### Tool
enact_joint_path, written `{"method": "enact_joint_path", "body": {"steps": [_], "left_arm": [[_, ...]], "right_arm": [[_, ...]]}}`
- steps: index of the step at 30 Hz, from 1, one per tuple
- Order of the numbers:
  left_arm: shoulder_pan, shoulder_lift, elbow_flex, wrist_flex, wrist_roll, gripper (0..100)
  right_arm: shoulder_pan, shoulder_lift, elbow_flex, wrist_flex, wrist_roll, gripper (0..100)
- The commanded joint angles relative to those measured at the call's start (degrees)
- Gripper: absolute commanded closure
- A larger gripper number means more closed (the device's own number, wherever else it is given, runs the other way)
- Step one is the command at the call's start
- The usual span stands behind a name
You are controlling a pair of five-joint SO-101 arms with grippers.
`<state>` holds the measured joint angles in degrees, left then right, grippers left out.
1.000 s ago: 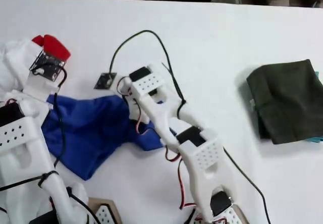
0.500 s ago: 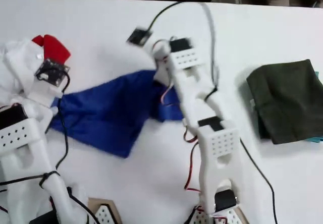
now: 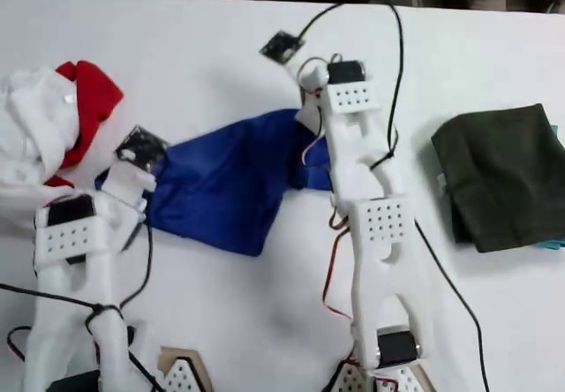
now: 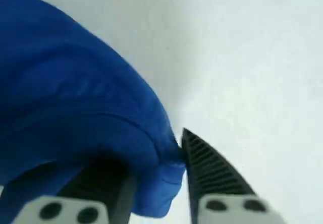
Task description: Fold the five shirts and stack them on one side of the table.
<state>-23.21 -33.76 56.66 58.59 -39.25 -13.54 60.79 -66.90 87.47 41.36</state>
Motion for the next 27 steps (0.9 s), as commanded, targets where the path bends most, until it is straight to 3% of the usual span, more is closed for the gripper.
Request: {"method": "enact_joint_path", "body": {"steps": [1, 5, 8, 14, 20, 27], "left_arm": [[0.7, -0.7, 1.9, -4.5, 0.6, 97], [0.5, -0.7, 3.6, -8.0, 0.7, 97], [0.4, -0.7, 5.0, -10.6, 2.7, 97], [0.4, -0.7, 6.5, -15.6, 8.9, 97], [0.4, -0.6, 2.4, -15.6, 11.2, 97], [-1.1, -0.6, 2.2, -15.6, 11.1, 97]], "right_arm": [[-0.2, -2.0, -9.7, 9.5, -4.0, 78.2], [-1.7, -4.7, -8.8, 10.9, -14.1, 77.2], [-4.2, -8.0, -3.3, 10.9, -17.2, 77.2], [-13.1, -19.6, 16.7, 10.9, -25.2, 77.2], [-21.0, -29.1, 39.5, 9.5, -25.7, 77.2], [-21.8, -32.2, 46.9, 7.4, -25.7, 80.3]]}}
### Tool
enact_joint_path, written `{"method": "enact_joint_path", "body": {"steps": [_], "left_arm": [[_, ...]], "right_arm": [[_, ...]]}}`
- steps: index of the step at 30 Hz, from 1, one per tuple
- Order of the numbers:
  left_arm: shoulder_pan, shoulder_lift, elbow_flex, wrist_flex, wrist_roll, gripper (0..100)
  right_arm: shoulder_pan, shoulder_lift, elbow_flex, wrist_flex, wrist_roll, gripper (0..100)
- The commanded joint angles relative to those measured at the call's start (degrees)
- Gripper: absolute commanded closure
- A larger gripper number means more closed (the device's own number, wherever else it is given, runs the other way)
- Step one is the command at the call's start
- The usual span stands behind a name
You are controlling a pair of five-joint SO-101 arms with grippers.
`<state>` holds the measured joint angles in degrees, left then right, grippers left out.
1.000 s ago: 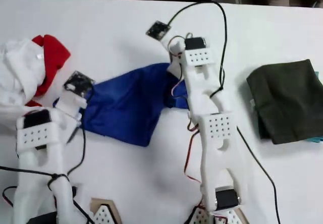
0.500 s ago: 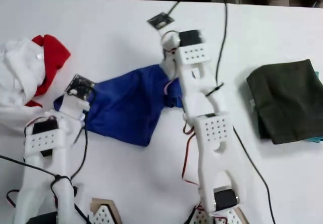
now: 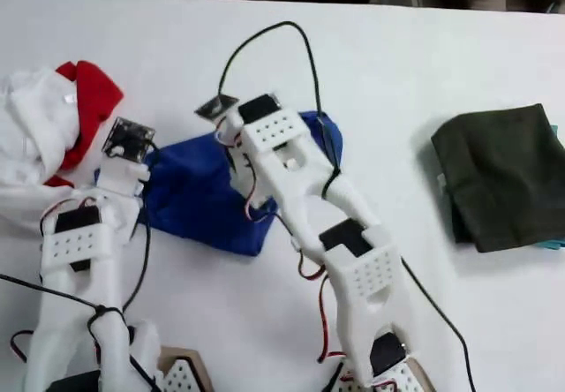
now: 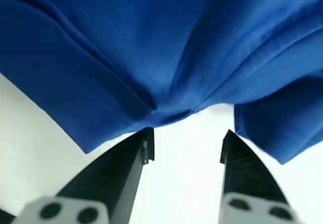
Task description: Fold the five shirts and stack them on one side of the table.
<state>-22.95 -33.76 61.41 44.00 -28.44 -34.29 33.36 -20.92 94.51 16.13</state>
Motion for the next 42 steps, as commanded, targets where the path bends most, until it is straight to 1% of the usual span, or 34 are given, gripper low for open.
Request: {"method": "enact_joint_path", "body": {"steps": [1, 5, 11, 14, 21, 26, 31, 39, 42], "left_arm": [[-2.2, -0.6, -2.7, -1.1, 0.2, 97], [-5.1, -0.6, -2.6, -1.1, 0.0, 97], [-7.3, -1.0, -2.6, -0.6, -0.1, 97], [-8.0, -1.0, -2.6, -0.6, -0.1, 97], [-7.9, -1.1, -2.4, -0.6, -0.1, 97], [-7.9, -1.1, -2.6, -0.6, -0.1, 97], [-7.9, -1.1, -2.6, -0.6, -0.2, 97], [-7.6, -1.1, -2.6, -0.6, -0.2, 97], [-7.6, -1.1, -2.6, -0.8, -0.2, 97]], "right_arm": [[-1.3, -4.9, 1.1, 0.6, -0.5, 81.2], [-3.4, -5.0, 0.7, 0.6, -0.4, 80.0], [-8.2, -4.7, -0.2, 0.4, -0.4, 79.3], [-8.8, -4.4, -0.1, 0.4, -0.5, 79.3], [-8.5, -3.6, 0.2, -2.2, -0.6, 79.3], [-7.9, 1.1, -0.2, -4.9, -0.8, 79.3], [-7.7, 3.9, -0.2, -4.9, -0.8, 79.3], [-1.0, 4.5, -4.8, -3.3, -0.8, 79.3], [-0.3, 4.5, -5.1, -3.2, -0.8, 79.4]]}}
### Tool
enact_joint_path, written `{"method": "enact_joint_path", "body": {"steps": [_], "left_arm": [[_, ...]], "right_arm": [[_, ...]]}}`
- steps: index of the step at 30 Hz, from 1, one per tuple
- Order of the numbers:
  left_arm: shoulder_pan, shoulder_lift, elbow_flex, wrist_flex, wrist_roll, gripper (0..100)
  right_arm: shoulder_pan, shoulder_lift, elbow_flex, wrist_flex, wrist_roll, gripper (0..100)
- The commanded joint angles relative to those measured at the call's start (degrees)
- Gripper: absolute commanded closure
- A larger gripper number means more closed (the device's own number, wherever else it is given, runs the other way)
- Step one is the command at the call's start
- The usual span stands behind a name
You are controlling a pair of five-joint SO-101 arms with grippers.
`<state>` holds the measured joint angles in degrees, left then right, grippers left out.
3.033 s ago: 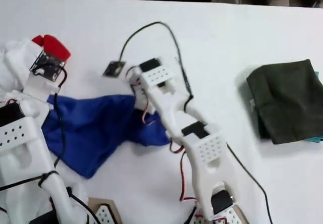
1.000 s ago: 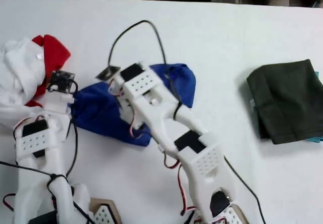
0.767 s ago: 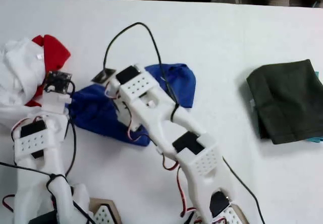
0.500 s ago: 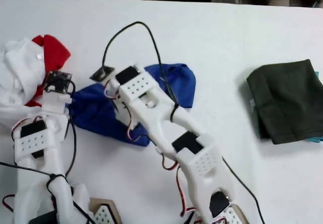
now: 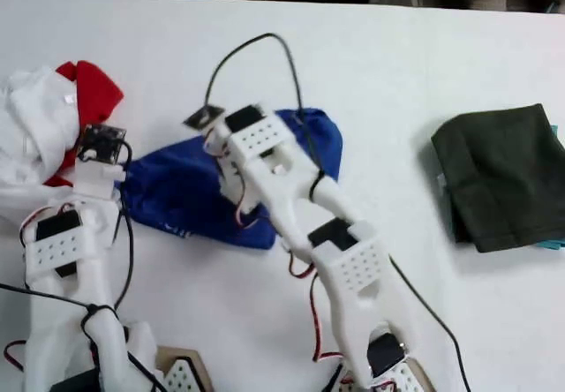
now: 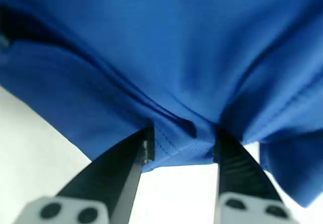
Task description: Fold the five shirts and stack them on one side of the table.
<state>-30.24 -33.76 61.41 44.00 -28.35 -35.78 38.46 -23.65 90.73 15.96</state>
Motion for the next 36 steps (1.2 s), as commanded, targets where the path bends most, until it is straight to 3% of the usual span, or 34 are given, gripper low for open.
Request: {"method": "enact_joint_path", "body": {"steps": [1, 11, 22, 36], "left_arm": [[-0.4, -1.1, -2.6, -0.9, -0.3, 97], [-0.4, -1.1, -2.7, -1.0, -0.3, 97], [-0.5, -1.1, -2.6, -0.7, -0.3, 97], [-0.4, -1.1, -2.6, -1.0, -0.3, 97]], "right_arm": [[0.9, -0.6, -2.4, 0.6, -0.6, 79.4], [-3.9, -0.4, -2.2, 2.1, -0.4, 79.4], [0.5, 5.3, -2.8, 4.9, -0.1, 79.4], [0.1, 5.3, -6.8, 4.9, 2.6, 79.4]]}}
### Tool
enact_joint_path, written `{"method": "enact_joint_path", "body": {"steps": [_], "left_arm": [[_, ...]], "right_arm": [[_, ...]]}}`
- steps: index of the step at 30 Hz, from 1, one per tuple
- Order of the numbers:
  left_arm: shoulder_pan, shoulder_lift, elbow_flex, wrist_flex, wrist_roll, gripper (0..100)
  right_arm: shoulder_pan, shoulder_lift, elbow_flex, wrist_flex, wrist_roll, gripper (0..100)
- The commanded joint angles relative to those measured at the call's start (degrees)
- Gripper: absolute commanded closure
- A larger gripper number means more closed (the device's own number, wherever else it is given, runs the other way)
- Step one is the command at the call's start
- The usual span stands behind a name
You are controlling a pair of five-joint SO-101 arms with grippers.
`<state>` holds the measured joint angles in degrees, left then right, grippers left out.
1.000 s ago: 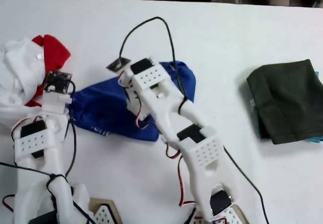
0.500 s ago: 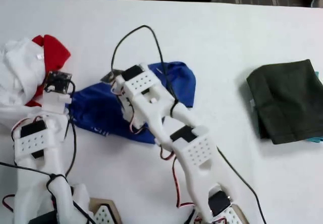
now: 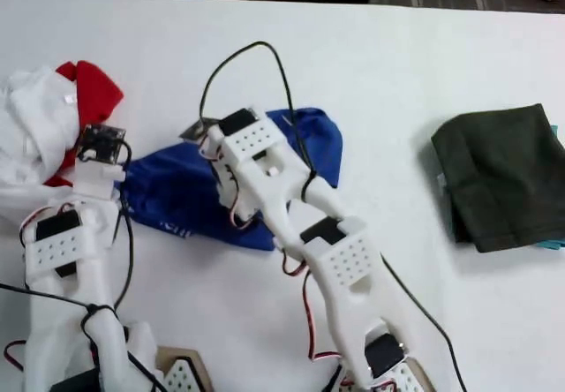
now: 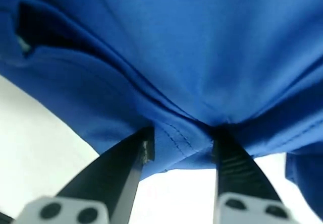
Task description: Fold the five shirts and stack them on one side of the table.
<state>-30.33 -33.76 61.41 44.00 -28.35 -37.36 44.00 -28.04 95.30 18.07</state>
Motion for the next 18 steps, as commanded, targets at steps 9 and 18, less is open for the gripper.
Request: {"method": "enact_joint_path", "body": {"steps": [9, 18], "left_arm": [[-0.3, -1.1, -2.6, -1.0, -0.3, 97], [-0.3, -1.1, -2.6, -1.0, -0.3, 97]], "right_arm": [[1.8, 0.4, -2.4, 0.3, 0.5, 81.1], [1.9, -0.2, -2.5, 0.3, 0.4, 98.0]]}}
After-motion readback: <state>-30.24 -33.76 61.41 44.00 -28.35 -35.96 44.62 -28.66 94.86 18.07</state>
